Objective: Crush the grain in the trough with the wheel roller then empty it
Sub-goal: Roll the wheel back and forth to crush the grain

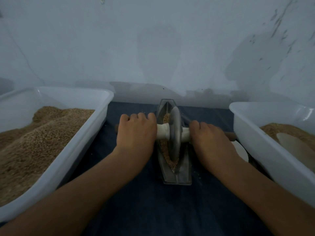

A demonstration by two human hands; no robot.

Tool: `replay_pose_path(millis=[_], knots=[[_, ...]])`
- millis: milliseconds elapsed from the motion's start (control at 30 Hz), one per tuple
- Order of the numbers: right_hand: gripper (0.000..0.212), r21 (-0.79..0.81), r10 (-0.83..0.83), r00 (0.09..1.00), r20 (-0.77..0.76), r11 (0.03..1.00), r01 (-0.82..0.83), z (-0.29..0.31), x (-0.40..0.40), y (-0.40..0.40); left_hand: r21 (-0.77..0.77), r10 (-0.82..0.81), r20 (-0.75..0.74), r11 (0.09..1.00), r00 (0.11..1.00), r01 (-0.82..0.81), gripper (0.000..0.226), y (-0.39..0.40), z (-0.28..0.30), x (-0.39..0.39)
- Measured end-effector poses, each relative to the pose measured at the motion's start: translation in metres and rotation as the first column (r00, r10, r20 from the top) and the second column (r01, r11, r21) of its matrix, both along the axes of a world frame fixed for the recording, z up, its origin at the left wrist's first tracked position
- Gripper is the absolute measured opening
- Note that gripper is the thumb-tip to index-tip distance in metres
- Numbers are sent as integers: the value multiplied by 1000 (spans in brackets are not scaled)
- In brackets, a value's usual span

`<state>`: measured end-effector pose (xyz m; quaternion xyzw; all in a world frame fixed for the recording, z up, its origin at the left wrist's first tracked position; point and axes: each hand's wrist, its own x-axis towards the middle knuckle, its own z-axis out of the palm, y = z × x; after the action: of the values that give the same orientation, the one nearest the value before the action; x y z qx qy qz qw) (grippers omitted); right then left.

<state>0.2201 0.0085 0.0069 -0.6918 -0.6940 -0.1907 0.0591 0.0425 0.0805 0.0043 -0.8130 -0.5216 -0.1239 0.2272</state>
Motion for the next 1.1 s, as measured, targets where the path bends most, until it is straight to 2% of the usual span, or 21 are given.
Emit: replay_pose_path(millis=[100,300,500,600,700,867,1000,1100], knots=[[16,43,-14,1000,7,999,13,-4,2,-5,-10,2,-8,1000,1000,-2,38,-1,1,3],[27,-49,-47,999,-8,998,47,-3,13,34,-33,-7,70,999,998,9,30,24,-2,8],[38,-119,-82,996,29,989,85,8,23,79,-91,-11,76,996,997,18,19,61,-4,18],[36,-182,-100,995,9,978,100,13,28,97,-75,-11,79,997,997,17,16,76,2,27],[37,-236,-109,993,52,964,118,21,30,111,-96,-5,68,995,998,12,4,88,6,31],[36,-290,-157,986,49,943,164,26,29,120,-77,8,15,997,1000,-7,11,93,9,35],[29,-202,-132,989,65,969,143,16,30,106,-36,-9,19,999,1000,10,14,82,8,32],[38,-159,-137,990,41,977,142,8,25,89,-63,-27,60,998,998,31,23,67,5,22]])
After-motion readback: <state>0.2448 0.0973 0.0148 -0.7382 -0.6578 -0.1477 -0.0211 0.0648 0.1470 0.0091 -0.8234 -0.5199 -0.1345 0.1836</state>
